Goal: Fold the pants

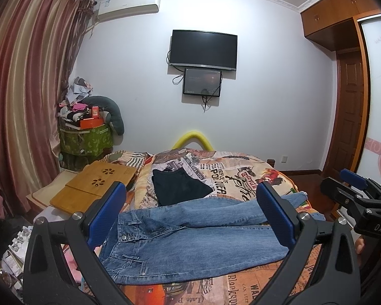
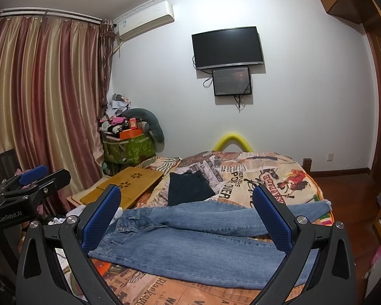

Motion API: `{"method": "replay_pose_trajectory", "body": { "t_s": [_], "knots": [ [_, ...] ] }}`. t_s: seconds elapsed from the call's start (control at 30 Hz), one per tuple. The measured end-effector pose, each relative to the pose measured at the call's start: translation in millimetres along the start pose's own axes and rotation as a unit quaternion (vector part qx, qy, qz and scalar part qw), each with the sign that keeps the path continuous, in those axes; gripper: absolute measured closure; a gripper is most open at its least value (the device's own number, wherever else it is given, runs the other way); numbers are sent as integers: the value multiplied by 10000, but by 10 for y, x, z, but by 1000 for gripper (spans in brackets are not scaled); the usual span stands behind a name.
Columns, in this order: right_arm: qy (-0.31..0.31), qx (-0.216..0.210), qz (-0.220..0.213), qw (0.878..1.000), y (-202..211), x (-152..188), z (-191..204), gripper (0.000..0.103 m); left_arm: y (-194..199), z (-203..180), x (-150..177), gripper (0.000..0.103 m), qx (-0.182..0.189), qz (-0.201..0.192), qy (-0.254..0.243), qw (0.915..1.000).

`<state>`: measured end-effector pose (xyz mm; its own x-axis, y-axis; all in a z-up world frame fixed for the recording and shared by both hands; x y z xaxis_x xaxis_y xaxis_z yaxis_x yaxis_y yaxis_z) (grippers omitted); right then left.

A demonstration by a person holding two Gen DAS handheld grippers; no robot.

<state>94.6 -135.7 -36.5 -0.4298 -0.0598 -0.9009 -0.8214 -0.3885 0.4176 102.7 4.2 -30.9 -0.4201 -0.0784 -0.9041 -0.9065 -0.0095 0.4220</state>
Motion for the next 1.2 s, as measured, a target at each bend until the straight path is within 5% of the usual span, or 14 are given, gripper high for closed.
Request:
{"method": "replay_pose_trajectory", "body": {
  "t_s": [0.6, 0.77, 1.2],
  "knots": [
    [-81, -9, 210, 9997, -259, 54, -75, 0, -239, 68, 31, 0, 28, 242, 62, 9997],
    [-26, 29, 459, 9989, -588, 64, -168, 0, -647, 214, -4, 0, 28, 577, 153, 9982],
    [267, 276, 1397, 9894, -1704, 123, -641, 0, -2259, 843, 47, 0, -693, 1564, 8, 9853]
  ]
}}
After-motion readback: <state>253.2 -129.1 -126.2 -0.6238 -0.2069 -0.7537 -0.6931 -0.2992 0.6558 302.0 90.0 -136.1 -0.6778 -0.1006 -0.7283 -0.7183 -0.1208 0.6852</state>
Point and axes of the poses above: each gripper's, at about its wrist camera, not at the fingertips, and y roughly against the way its jaws point, z to its left, x to its underside, the point moved 10 cm from there along -y, roughly the way its jaws point, and after that the axes turned 10 degrees about z, right-handed, at the moved point
